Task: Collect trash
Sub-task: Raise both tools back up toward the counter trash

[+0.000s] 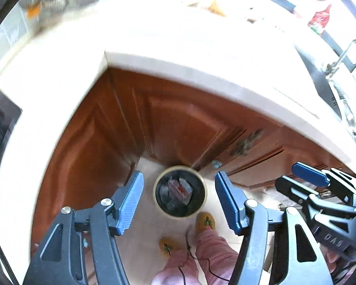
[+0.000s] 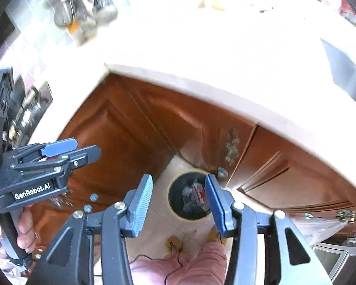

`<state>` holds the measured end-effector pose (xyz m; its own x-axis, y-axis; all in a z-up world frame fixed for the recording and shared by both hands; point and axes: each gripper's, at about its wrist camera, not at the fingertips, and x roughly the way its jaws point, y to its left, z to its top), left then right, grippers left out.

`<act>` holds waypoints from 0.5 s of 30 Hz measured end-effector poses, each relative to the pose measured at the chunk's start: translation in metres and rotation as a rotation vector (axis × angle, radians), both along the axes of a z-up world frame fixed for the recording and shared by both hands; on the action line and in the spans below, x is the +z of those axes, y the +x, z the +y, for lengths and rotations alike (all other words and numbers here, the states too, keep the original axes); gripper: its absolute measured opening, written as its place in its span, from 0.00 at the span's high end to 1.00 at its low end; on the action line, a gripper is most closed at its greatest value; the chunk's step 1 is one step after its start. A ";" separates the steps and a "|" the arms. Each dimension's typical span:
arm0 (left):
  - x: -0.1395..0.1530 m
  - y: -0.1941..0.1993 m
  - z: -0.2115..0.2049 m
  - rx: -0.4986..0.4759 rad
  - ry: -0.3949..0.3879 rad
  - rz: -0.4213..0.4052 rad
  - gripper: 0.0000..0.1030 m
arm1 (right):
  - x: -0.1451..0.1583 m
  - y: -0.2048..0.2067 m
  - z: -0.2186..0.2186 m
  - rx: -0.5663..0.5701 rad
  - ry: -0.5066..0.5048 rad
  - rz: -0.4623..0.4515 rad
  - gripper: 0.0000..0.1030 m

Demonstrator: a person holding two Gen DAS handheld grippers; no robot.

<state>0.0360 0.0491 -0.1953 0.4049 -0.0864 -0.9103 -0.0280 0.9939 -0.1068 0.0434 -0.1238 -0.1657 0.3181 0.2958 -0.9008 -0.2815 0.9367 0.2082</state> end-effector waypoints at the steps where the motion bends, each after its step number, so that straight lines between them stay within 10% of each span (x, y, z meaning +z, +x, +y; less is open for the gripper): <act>1: 0.013 0.001 -0.001 -0.008 0.007 -0.021 0.39 | 0.013 -0.001 -0.002 -0.012 0.006 -0.020 0.54; 15: 0.134 0.017 -0.006 -0.066 -0.004 -0.256 0.20 | 0.148 0.004 -0.018 -0.132 0.038 -0.220 0.54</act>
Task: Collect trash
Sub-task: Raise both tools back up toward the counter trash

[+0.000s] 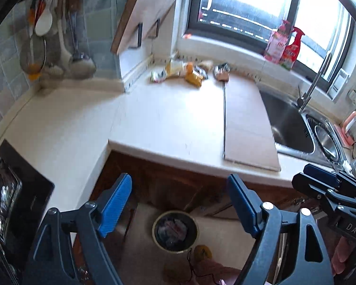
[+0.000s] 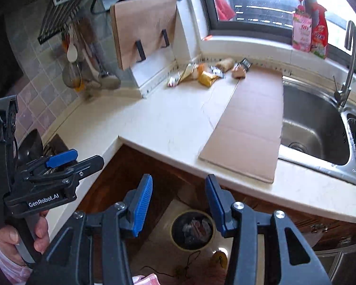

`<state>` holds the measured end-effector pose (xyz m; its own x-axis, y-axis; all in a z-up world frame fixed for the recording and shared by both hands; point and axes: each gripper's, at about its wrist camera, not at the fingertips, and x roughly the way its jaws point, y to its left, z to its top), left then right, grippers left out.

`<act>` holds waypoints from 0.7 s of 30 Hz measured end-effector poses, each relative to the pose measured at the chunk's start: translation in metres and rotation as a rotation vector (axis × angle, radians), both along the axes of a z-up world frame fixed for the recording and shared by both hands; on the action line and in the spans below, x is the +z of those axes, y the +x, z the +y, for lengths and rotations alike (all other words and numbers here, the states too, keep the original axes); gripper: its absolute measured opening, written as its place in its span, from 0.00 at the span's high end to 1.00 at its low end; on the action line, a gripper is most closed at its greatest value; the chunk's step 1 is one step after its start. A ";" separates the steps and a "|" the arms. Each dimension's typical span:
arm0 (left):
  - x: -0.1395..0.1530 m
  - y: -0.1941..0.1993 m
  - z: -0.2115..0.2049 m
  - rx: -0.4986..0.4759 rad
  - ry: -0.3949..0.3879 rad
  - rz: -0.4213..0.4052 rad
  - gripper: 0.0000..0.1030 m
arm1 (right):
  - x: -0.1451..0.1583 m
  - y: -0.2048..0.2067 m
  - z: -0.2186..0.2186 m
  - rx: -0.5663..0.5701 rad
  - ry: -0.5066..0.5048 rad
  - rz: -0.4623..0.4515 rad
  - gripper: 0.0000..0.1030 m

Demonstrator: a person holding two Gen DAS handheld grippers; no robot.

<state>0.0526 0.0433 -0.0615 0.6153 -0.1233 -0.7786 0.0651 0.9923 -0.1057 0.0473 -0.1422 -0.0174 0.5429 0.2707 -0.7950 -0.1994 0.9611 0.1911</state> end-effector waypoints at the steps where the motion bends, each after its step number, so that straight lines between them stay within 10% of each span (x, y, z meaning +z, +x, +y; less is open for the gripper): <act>1: 0.012 0.001 -0.001 -0.004 -0.001 -0.015 0.20 | 0.009 0.001 -0.001 -0.007 -0.003 -0.008 0.54; 10: 0.075 0.038 -0.024 -0.062 -0.013 -0.106 0.16 | 0.067 0.034 -0.038 -0.062 -0.037 -0.081 0.53; 21: 0.081 0.156 -0.067 -0.015 -0.058 -0.054 0.16 | 0.095 0.156 -0.106 -0.042 -0.035 -0.096 0.48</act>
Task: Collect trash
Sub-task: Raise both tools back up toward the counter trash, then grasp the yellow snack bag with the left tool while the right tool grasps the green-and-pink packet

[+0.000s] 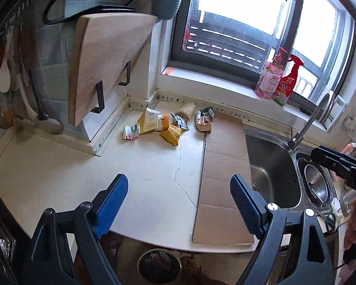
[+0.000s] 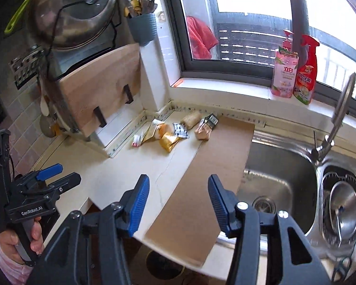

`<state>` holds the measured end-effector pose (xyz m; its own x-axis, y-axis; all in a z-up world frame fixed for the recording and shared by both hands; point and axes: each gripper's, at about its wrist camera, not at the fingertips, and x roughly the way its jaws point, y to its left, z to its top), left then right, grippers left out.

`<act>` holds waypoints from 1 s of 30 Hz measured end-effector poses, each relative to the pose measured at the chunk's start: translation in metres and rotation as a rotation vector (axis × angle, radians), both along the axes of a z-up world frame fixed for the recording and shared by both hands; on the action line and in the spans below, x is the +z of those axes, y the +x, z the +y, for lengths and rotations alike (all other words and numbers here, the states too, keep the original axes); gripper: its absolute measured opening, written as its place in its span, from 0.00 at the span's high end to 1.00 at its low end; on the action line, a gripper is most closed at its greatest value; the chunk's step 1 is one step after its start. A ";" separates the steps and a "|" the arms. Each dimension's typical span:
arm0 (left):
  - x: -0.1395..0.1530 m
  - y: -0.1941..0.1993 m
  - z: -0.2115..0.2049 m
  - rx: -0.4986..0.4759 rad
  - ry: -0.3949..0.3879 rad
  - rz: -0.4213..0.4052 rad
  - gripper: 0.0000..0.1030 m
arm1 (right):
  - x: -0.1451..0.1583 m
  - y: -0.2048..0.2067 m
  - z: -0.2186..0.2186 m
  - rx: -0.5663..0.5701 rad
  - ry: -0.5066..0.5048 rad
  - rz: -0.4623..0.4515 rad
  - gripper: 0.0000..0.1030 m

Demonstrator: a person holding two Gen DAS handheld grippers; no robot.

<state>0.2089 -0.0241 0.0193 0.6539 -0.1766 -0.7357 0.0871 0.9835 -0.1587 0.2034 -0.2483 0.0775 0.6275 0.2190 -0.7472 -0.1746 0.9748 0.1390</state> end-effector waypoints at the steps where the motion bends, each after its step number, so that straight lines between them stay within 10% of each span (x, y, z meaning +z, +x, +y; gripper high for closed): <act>1: -0.003 0.017 -0.006 0.007 -0.003 0.018 0.16 | 0.000 0.016 -0.007 0.006 0.000 0.003 0.46; 9: -0.050 0.151 -0.049 0.061 0.002 0.187 0.16 | -0.022 0.150 -0.056 0.009 0.047 0.087 0.46; 17: -0.111 0.253 -0.058 0.149 0.039 0.263 0.17 | -0.107 0.273 -0.082 -0.012 0.137 0.268 0.46; 30: -0.209 0.313 -0.054 0.273 -0.041 0.408 0.19 | -0.224 0.355 -0.066 -0.104 0.280 0.364 0.46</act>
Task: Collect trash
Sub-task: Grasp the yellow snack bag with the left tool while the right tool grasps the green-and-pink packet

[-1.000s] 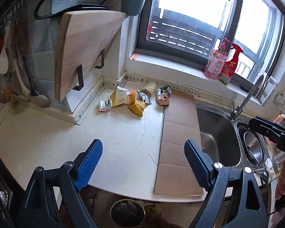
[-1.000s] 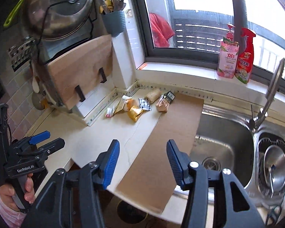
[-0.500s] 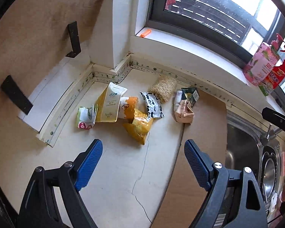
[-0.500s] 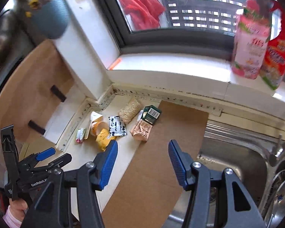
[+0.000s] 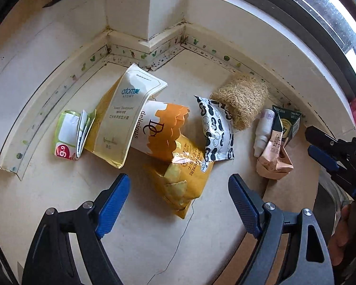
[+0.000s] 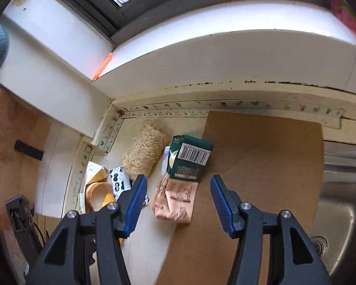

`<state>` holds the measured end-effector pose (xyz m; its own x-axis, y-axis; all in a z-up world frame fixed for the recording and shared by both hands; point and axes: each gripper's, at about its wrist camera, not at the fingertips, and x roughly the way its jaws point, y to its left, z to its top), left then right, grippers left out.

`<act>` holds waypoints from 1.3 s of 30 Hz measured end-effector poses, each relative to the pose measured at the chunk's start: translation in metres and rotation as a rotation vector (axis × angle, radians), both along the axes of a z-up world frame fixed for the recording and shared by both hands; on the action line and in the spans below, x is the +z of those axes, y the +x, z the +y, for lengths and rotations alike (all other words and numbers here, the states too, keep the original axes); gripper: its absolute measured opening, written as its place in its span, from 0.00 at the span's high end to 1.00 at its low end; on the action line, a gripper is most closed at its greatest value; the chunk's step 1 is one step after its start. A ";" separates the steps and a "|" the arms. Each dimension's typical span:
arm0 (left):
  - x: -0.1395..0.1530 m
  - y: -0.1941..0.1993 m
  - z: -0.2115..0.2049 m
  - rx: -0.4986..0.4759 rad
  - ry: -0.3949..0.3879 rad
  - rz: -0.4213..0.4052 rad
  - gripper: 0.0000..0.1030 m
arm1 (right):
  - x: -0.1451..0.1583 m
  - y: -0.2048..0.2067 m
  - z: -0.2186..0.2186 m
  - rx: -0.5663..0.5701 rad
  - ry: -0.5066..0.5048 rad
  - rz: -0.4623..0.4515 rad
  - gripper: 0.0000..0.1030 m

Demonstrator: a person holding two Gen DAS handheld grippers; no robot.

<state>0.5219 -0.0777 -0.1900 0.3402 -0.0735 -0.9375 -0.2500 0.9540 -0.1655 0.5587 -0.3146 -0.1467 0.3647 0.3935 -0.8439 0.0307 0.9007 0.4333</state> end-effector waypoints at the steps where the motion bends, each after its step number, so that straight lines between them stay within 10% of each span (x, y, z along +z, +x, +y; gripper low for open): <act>1: -0.005 0.002 0.000 0.009 -0.007 0.005 0.20 | -0.005 0.003 0.003 -0.001 -0.005 0.003 0.46; 21: -0.019 -0.003 0.003 0.042 -0.080 -0.018 0.82 | -0.032 0.000 0.058 0.116 -0.187 -0.086 0.52; 39: 0.052 -0.076 0.008 -0.033 -0.114 -0.089 0.82 | 0.030 -0.075 0.041 0.103 -0.020 -0.079 0.58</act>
<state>0.4457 -0.0696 -0.1379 0.4173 -0.1904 -0.8886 -0.1981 0.9352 -0.2935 0.4834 -0.2737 -0.1168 0.3890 0.4156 -0.8221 -0.0964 0.9059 0.4124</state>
